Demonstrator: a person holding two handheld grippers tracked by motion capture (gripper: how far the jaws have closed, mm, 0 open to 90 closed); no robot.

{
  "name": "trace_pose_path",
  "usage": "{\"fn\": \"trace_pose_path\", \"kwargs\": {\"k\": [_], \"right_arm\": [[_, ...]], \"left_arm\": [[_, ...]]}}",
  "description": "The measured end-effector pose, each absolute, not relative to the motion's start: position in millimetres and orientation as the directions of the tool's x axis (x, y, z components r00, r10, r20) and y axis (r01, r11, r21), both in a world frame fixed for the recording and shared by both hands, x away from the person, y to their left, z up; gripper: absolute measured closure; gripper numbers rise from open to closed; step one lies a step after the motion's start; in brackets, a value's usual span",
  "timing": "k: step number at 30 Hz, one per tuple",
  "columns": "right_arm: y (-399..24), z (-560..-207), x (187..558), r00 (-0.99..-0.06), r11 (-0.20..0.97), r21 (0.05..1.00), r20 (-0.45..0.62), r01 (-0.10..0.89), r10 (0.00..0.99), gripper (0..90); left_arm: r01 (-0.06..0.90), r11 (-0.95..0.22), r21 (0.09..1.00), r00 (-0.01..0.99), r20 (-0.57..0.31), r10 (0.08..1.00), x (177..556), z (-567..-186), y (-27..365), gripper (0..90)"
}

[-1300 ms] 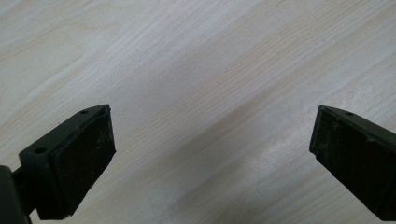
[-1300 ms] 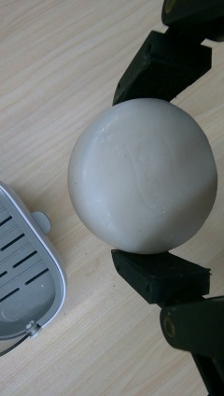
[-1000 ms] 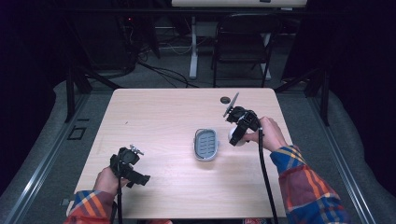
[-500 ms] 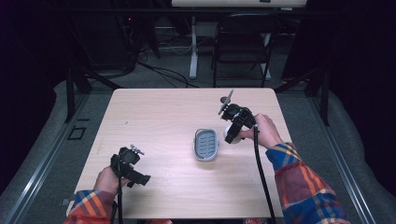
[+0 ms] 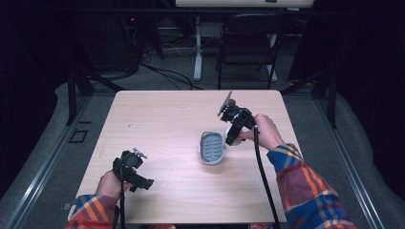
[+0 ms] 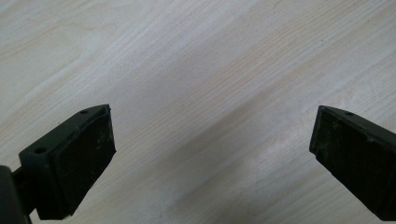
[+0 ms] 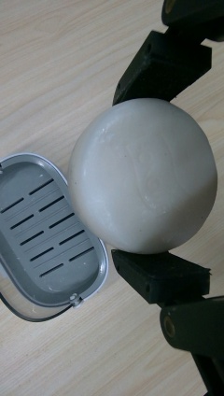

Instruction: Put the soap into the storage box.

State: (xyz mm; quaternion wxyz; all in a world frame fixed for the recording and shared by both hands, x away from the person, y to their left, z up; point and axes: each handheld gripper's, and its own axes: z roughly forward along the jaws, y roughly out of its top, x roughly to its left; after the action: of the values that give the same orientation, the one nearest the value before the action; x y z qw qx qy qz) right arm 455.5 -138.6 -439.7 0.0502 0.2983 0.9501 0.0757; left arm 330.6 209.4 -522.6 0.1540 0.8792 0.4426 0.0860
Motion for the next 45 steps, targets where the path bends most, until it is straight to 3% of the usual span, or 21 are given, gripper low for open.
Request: {"fn": "trace_pose_path", "kwargs": {"k": [45], "right_arm": [[-68.5, -468.2, 469.3, -0.877, 0.873, 0.094, -0.008, 0.478, 0.481, 23.2]], "left_arm": [[0.753, -0.56, 0.347, 0.592, 0.015, 0.806, 330.0, -522.6, 210.7, 0.0]]}}
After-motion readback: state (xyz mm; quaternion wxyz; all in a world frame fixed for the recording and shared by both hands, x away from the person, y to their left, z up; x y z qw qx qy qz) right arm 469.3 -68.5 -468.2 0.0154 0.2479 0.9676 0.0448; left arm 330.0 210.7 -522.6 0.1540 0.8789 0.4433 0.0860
